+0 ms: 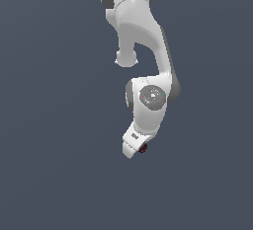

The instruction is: Pick up the object and move it to a goal position.

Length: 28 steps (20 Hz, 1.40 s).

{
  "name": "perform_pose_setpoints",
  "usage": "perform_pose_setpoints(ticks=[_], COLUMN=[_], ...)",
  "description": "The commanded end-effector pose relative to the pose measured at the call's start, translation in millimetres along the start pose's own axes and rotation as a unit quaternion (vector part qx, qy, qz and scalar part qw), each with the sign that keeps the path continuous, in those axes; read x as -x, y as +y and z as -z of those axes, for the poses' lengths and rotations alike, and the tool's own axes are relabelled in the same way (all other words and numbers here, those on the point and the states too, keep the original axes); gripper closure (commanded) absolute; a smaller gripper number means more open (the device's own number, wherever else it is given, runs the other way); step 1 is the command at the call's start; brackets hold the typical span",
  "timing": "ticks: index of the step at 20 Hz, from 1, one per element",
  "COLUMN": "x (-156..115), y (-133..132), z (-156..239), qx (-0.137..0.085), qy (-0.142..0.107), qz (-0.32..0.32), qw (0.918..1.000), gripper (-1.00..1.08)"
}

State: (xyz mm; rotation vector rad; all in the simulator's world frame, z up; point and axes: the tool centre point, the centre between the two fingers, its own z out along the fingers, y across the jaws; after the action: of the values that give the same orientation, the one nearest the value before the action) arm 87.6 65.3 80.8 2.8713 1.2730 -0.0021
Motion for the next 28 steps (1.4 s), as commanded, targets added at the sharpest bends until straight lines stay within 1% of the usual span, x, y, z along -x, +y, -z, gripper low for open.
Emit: perform_pose_setpoints(ticks=[1,7,16,22,23,28], x=[-1.9,-1.5,-1.3,-2.3,-2.3,-2.3], y=[0.5,0.4,-0.6,0.5,0.5,0.5], z=[-1.8,-5.7,-47.7,-52.4,-52.4,-52.4], qx=[0.000,0.000,0.000,0.000,0.000,0.000], qy=[0.001,0.000,0.001,0.001,0.001,0.001], qz=[0.008,0.007,0.010,0.010,0.010,0.010], qw=[1.0000,1.0000,1.0000,1.0000,1.0000,1.0000], gripper=[-0.92,-0.92,-0.92,-0.92,1.08,1.08])
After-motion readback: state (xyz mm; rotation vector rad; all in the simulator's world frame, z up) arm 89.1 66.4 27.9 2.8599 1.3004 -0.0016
